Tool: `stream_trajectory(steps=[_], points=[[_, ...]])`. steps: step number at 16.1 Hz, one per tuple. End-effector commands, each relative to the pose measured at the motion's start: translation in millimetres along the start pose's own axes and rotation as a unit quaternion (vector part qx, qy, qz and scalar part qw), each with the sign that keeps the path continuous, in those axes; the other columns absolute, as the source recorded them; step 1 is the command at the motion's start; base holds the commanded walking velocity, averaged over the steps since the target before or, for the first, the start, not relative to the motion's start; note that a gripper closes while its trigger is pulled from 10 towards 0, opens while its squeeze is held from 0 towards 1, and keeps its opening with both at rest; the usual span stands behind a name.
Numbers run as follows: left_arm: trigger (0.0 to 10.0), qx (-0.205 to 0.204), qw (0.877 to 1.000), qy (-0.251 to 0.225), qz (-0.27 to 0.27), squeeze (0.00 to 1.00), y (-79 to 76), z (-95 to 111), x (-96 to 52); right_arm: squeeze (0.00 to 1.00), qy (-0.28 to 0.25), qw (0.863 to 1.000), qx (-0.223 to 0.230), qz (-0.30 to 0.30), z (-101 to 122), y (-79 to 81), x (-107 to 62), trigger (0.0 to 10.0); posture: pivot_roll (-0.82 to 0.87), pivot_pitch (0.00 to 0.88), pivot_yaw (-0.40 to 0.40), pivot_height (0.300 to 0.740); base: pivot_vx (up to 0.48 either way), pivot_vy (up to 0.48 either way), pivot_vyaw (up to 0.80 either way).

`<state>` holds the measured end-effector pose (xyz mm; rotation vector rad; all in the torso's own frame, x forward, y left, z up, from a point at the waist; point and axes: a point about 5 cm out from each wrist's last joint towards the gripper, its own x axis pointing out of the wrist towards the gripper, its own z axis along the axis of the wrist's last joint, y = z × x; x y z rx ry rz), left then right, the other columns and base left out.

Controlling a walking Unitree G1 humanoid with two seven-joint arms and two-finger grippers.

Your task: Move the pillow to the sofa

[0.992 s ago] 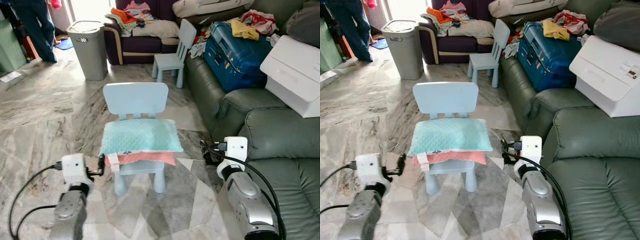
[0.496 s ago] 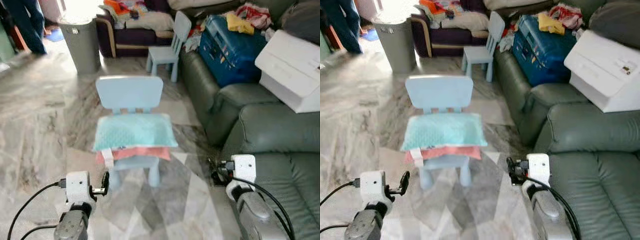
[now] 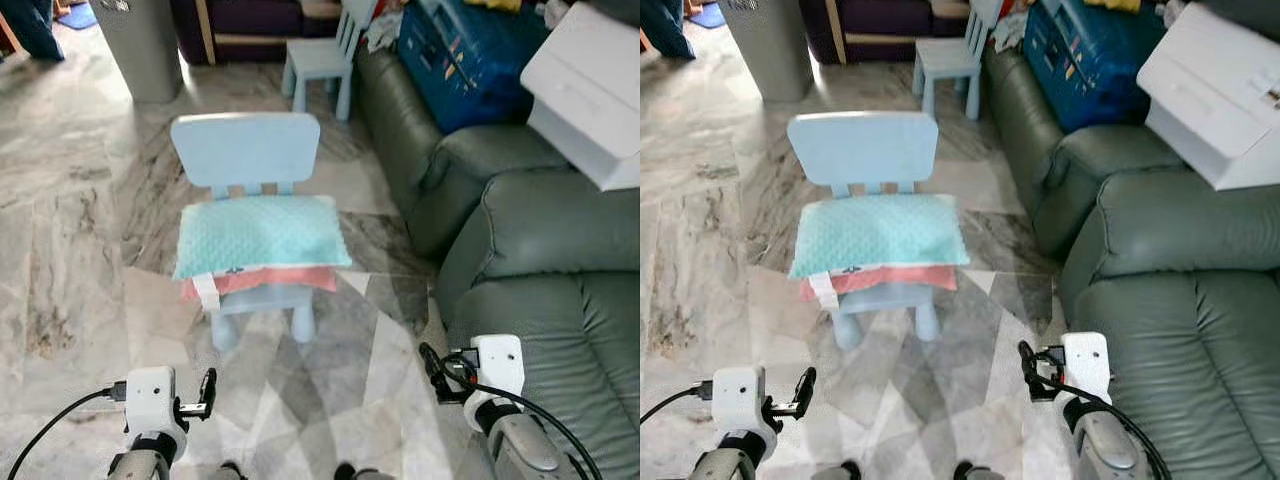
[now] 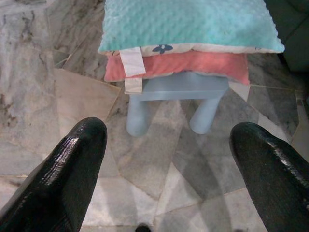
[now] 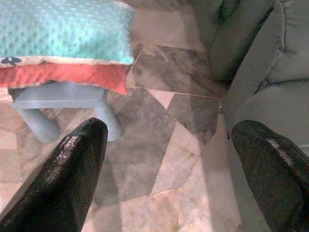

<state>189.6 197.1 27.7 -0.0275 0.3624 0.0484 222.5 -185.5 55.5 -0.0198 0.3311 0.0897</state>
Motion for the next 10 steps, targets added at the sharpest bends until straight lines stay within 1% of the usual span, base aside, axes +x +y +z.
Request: stream_trajectory(steps=[1,3,4,5,7,9,10], points=[[10.0,0.004,1.000,0.005,-0.002,0.00,-0.1,0.4,-0.9,0.00,0.001,1.000,0.000,-0.003,2.7,0.2,-0.8,10.0,0.05,0.232,-0.050,0.740,0.000,0.000,0.00],[10.0,0.007,1.000,-0.007,-0.001,0.00,0.1,8.5,11.1,0.00,-0.012,1.000,0.003,-0.003,10.4,-0.1,9.0,10.0,0.04,0.187,-0.041,0.740,0.000,0.000,0.00],[10.0,0.010,1.000,-0.020,0.002,0.00,0.9,15.4,19.1,0.00,-0.023,0.999,0.018,-0.012,16.5,-2.6,14.6,10.0,0.04,0.162,-0.037,0.740,0.000,0.000,0.00],[10.0,0.010,1.000,-0.026,0.001,0.00,1.2,19.2,23.3,0.00,-0.034,0.999,0.024,-0.011,20.3,-2.6,17.3,10.0,0.04,0.143,-0.034,0.740,0.000,0.000,0.00],[10.0,0.009,0.999,-0.042,0.004,0.00,2.8,30.8,38.6,0.00,-0.048,0.998,0.025,-0.015,29.2,-1.9,28.9,10.0,0.03,0.094,-0.025,0.740,0.000,0.000,0.00],[10.0,0.009,0.998,-0.054,0.004,0.00,2.9,39.5,49.1,0.00,-0.061,0.998,0.027,-0.014,35.9,-0.8,36.3,10.0,0.03,0.051,-0.018,0.740,0.000,0.000,0.00],[10.0,0.008,0.998,-0.060,0.004,0.00,2.4,43.3,53.8,0.00,-0.066,0.997,0.021,-0.014,38.4,-0.4,39.4,10.0,0.03,0.031,-0.014,0.740,0.000,0.000,0.00]])
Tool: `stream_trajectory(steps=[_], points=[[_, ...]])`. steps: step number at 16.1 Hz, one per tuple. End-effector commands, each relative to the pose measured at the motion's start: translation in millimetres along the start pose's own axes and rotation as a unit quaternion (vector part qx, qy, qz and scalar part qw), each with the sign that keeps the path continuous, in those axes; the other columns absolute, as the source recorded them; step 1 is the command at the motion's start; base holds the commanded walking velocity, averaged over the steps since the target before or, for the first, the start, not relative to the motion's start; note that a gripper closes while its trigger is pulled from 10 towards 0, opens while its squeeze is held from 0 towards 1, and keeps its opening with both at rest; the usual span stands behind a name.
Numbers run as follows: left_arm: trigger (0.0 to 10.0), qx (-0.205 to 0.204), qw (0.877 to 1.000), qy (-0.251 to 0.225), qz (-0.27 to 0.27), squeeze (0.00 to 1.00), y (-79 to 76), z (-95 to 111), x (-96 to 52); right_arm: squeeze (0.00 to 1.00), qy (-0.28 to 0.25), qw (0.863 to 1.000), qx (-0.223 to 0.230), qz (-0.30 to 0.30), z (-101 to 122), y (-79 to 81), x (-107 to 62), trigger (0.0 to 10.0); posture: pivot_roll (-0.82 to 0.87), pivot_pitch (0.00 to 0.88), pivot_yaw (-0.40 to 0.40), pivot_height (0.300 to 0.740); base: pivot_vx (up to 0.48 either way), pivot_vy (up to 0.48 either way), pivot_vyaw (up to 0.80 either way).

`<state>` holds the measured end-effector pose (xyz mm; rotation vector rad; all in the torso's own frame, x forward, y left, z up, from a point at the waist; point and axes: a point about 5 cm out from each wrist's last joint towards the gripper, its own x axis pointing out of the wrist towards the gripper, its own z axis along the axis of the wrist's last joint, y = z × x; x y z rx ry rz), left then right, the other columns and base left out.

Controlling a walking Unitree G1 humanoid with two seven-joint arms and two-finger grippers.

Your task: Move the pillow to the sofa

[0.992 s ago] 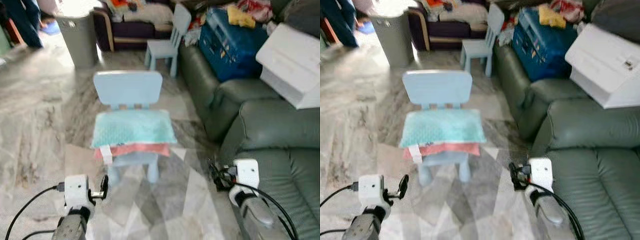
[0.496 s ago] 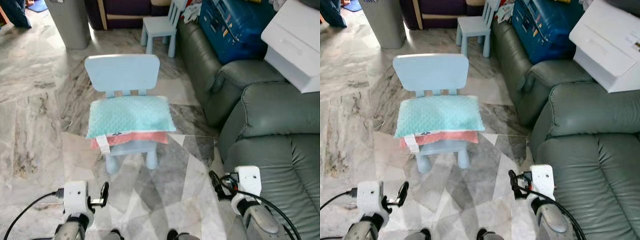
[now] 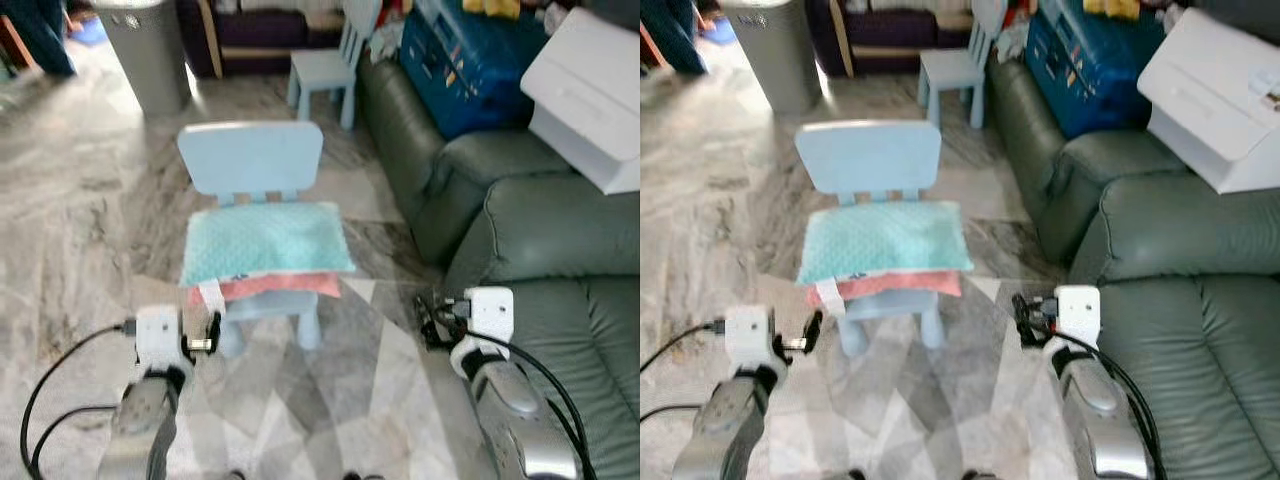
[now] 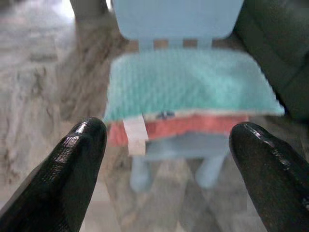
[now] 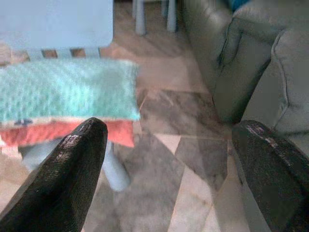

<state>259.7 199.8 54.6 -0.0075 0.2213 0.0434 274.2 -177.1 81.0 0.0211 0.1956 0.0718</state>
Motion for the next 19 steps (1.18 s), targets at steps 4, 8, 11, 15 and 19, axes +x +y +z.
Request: stream_trajectory(steps=[4,8,11,15,19], points=[[10.0,0.003,1.000,-0.019,0.008,0.00,3.4,9.5,19.9,0.00,-0.021,1.000,0.011,-0.004,6.0,1.0,16.9,10.0,0.03,0.000,0.003,0.740,0.000,0.000,0.00],[10.0,0.004,0.999,-0.041,0.011,0.00,3.2,20.2,38.7,0.00,-0.042,0.999,0.015,-0.005,12.2,5.9,34.3,10.0,0.03,0.000,0.016,0.740,0.000,0.000,0.00],[10.0,0.002,0.999,-0.051,0.016,0.00,2.2,21.3,42.1,0.00,-0.055,0.998,-0.015,-0.018,14.8,8.7,38.7,10.0,0.03,0.000,0.014,0.740,0.000,0.000,0.00],[10.0,-0.011,0.998,-0.064,0.025,0.00,4.7,20.5,37.8,0.00,-0.074,0.997,0.005,0.002,16.0,9.7,35.9,10.0,0.03,0.000,0.007,0.740,0.000,0.000,0.00],[10.0,-0.025,0.995,-0.094,0.018,0.00,5.8,28.1,32.7,0.00,-0.085,0.996,-0.003,0.014,19.3,10.4,32.7,10.0,0.02,0.000,-0.002,0.740,0.000,0.000,0.00]])
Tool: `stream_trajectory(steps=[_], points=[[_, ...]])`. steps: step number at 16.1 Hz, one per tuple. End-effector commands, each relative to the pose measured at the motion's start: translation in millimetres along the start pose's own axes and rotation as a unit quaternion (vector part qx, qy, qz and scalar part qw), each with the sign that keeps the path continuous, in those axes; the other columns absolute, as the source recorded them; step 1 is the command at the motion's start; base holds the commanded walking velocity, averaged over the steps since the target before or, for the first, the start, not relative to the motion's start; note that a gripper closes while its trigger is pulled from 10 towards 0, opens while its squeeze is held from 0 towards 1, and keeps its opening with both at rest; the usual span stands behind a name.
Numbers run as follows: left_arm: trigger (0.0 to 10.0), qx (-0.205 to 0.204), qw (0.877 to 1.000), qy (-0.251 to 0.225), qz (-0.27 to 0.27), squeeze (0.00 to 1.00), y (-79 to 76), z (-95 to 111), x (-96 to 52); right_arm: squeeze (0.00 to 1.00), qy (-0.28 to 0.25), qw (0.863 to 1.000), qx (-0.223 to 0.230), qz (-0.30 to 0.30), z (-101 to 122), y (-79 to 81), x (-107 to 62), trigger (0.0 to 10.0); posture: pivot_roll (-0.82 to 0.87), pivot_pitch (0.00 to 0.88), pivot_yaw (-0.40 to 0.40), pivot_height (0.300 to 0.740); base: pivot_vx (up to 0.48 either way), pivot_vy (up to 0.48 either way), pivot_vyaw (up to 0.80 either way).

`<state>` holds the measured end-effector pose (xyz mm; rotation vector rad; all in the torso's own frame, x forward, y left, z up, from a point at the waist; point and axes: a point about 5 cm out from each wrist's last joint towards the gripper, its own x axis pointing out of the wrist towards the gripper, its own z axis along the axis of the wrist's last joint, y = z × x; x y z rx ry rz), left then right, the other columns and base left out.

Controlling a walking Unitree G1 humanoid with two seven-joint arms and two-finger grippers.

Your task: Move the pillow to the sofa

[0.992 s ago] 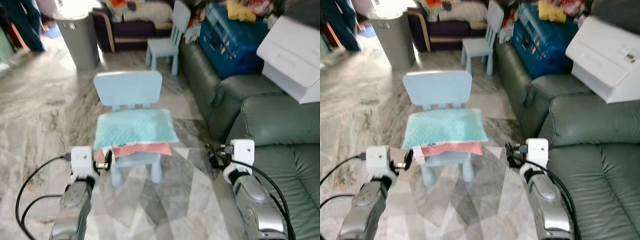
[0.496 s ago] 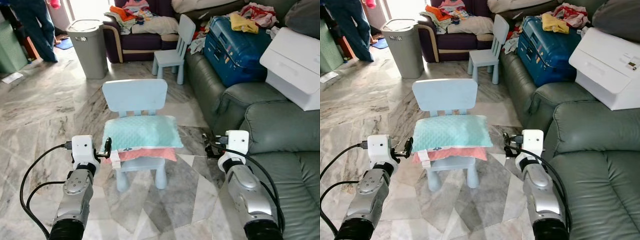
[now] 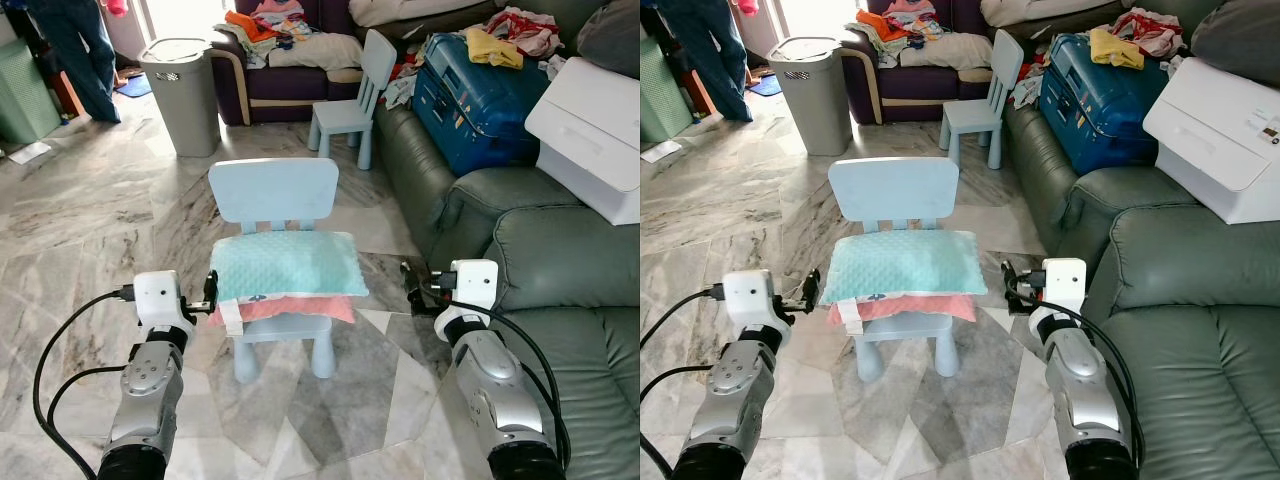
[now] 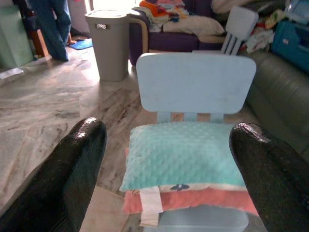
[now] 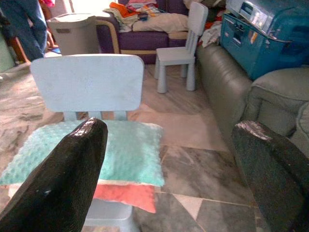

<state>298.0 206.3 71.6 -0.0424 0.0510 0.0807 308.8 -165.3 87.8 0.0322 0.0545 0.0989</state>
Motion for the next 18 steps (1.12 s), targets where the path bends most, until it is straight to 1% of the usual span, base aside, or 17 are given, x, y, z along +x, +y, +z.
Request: stream_trajectory(steps=[1,2,3,4,5,7,10,18], points=[[10.0,-0.004,1.000,-0.012,0.004,0.00,1.6,4.1,-0.8,0.00,-0.015,1.000,-0.006,-0.008,6.7,0.7,0.3,10.0,0.02,0.000,-0.003,0.740,0.000,0.000,0.00],[10.0,-0.007,1.000,-0.014,0.005,0.00,2.1,5.1,-1.5,0.00,-0.006,1.000,-0.016,-0.008,5.9,0.7,-0.3,10.0,0.02,0.000,-0.003,0.740,0.244,0.000,0.00],[10.0,-0.015,1.000,-0.014,0.003,0.00,1.7,5.6,-2.2,0.00,-0.002,1.000,-0.021,0.013,6.2,2.2,-1.3,10.0,0.02,0.000,-0.004,0.740,0.322,0.000,0.00],[10.0,-0.023,1.000,-0.017,-0.001,0.00,0.8,7.0,-2.9,0.00,-0.006,1.000,-0.020,0.016,7.2,1.8,-2.8,10.0,0.02,0.000,-0.006,0.740,0.356,0.000,0.00],[10.0,-0.022,1.000,-0.018,-0.003,0.00,0.3,7.4,-3.8,0.00,-0.009,1.000,-0.006,0.021,8.5,1.3,-3.4,10.0,0.02,0.000,-0.006,0.740,0.375,0.000,0.00],[10.0,-0.023,1.000,-0.016,-0.005,0.00,-0.3,5.4,-5.5,0.00,-0.011,1.000,-0.014,0.025,9.3,1.7,-4.0,10.0,0.02,0.000,-0.006,0.740,0.398,0.000,0.00],[10.0,-0.026,1.000,-0.010,-0.008,0.00,-2.2,2.7,-8.9,0.00,-0.009,0.999,-0.012,0.033,9.6,4.6,-6.0,10.0,0.01,0.000,-0.009,0.740,0.428,0.000,0.00],[10.0,-0.028,0.999,-0.001,-0.016,0.00,-6.6,-1.7,-9.8,0.00,-0.009,0.998,-0.024,0.048,10.0,6.1,-7.8,10.0,0.01,0.000,-0.015,0.740,0.429,0.000,0.00]])
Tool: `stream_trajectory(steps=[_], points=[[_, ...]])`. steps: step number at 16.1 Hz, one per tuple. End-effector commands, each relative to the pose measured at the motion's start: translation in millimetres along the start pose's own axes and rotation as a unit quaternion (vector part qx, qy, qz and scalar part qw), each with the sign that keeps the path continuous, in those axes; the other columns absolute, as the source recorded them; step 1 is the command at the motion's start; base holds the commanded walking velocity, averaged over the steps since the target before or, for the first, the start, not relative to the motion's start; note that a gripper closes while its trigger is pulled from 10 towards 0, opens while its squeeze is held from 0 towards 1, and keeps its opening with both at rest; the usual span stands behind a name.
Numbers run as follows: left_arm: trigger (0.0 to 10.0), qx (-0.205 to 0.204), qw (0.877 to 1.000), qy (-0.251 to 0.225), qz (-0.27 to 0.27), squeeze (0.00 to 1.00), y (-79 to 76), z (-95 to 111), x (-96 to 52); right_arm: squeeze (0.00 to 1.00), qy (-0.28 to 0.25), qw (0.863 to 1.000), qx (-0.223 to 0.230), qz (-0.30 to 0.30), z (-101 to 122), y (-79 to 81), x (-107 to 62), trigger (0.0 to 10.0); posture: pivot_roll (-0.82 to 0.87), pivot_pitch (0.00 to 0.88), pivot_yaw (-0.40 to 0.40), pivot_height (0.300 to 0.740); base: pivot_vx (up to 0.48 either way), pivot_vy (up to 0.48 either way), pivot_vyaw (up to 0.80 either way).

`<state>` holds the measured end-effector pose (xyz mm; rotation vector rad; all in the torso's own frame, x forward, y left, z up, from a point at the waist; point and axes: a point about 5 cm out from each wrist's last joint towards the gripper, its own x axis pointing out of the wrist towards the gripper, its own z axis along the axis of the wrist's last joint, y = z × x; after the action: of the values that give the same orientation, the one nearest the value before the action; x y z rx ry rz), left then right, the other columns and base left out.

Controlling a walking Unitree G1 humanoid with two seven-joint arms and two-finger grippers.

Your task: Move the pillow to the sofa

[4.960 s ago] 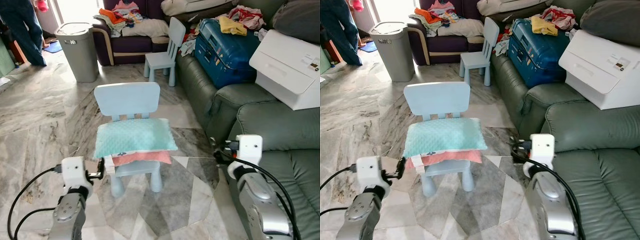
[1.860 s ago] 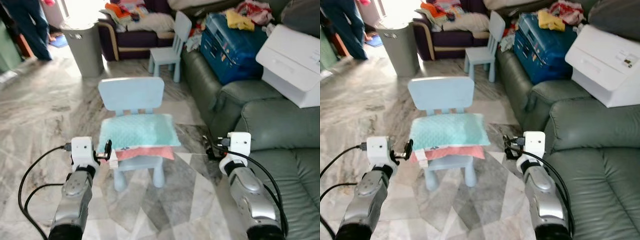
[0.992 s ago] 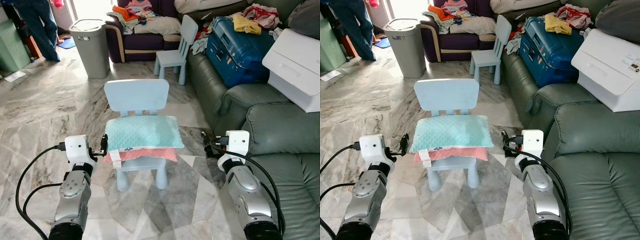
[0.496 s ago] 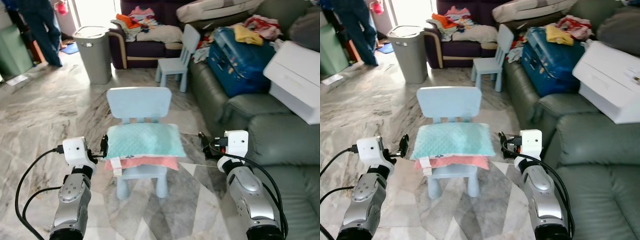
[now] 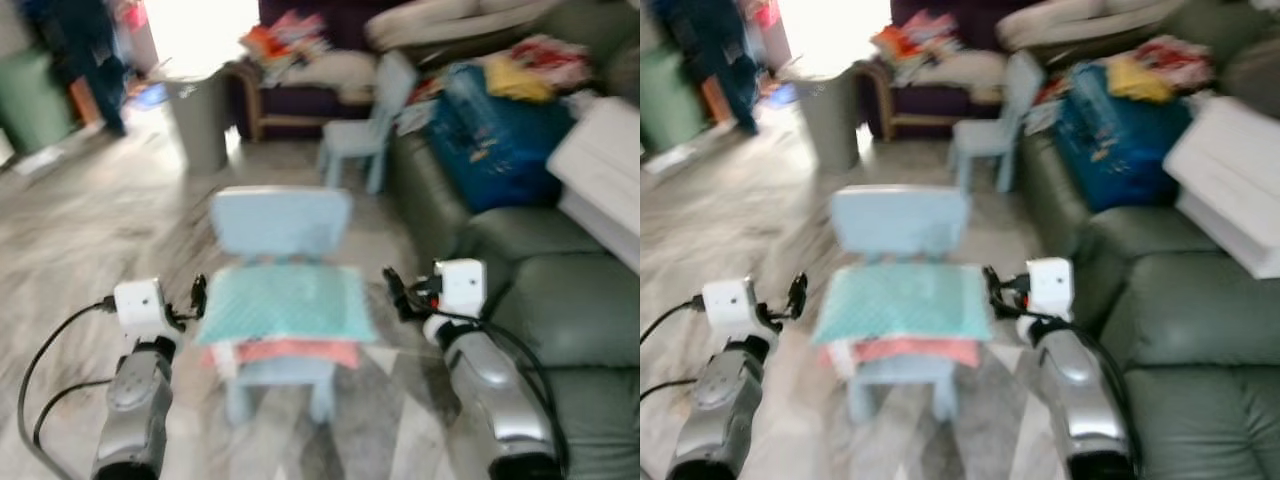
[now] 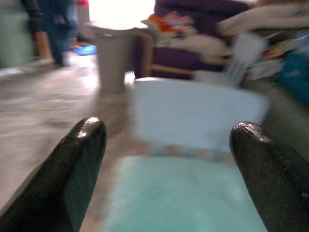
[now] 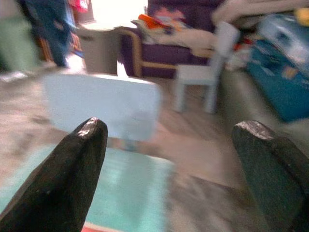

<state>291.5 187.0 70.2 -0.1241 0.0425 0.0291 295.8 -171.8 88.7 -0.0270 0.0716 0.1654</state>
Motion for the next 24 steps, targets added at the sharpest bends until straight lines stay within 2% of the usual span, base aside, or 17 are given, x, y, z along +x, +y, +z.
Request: stream_trajectory(steps=[1,5,8,10,14,15,20,24], points=[[10.0,0.013,1.000,0.002,0.011,0.00,11.2,1.0,-2.8,0.00,-0.020,1.000,0.002,0.018,10.4,10.6,6.2,10.0,0.01,0.000,-0.015,0.740,0.424,0.000,0.00],[10.0,0.009,1.000,0.011,0.016,0.00,9.4,-2.1,-3.8,0.00,-0.021,0.999,-0.001,0.026,11.1,13.6,6.2,10.0,0.01,0.000,-0.020,0.740,0.380,0.000,0.00],[10.0,0.005,0.999,0.019,0.047,0.00,14.8,-2.8,-2.9,0.00,-0.021,0.999,-0.009,0.030,11.4,15.8,6.7,10.0,0.01,0.000,-0.019,0.740,0.000,0.000,0.44],[10.0,0.006,0.999,0.021,0.045,0.00,15.0,-3.3,-2.9,0.00,-0.020,0.999,0.000,0.031,10.4,17.4,6.5,10.0,0.01,0.000,-0.019,0.740,0.000,0.000,0.71],[10.0,-0.002,0.999,0.025,0.044,0.00,14.9,-2.6,-1.1,0.00,-0.016,0.999,0.009,0.026,9.3,16.4,5.3,10.0,0.01,0.000,-0.014,0.740,0.000,0.000,0.00],[10.0,0.006,0.999,0.023,0.037,0.00,14.7,-1.8,-0.8,0.00,-0.016,0.999,0.009,0.027,9.1,16.4,4.9,10.0,0.01,0.000,-0.013,0.740,0.000,0.000,0.00],[10.0,-0.002,0.999,0.035,0.024,0.00,15.3,-3.2,-0.9,0.00,-0.016,0.999,0.008,0.029,8.3,18.5,3.5,10.0,0.01,0.000,-0.010,0.740,0.000,0.436,0.00],[10.0,0.010,0.999,0.042,0.024,0.00,14.0,-5.9,-1.2,0.00,-0.016,0.999,0.006,0.029,8.4,18.2,1.8,10.0,0.00,0.000,-0.010,0.740,0.000,0.441,0.00]])
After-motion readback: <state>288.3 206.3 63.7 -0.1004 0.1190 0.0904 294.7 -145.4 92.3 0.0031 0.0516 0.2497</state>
